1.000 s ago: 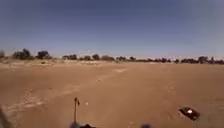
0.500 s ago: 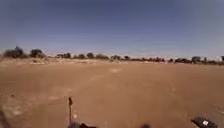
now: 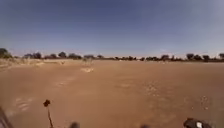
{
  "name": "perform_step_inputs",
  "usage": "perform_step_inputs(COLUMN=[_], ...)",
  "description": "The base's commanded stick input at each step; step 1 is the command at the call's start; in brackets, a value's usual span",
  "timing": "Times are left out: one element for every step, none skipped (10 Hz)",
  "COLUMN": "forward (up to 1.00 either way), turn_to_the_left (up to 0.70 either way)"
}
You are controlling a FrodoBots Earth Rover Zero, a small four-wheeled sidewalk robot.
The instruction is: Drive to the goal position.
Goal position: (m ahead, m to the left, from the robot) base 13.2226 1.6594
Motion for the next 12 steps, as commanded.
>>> perform_step_inputs(forward=[0.7,0.7,0.7,0.7,0.7,0.7,0.7,0.7,0.7,0.7,0.7,0.7], turn_to_the_left=[0.0,0.0,0.0,0.0,0.0,0.0,0.0,0.0,0.0,0.0,0.0,0.0])
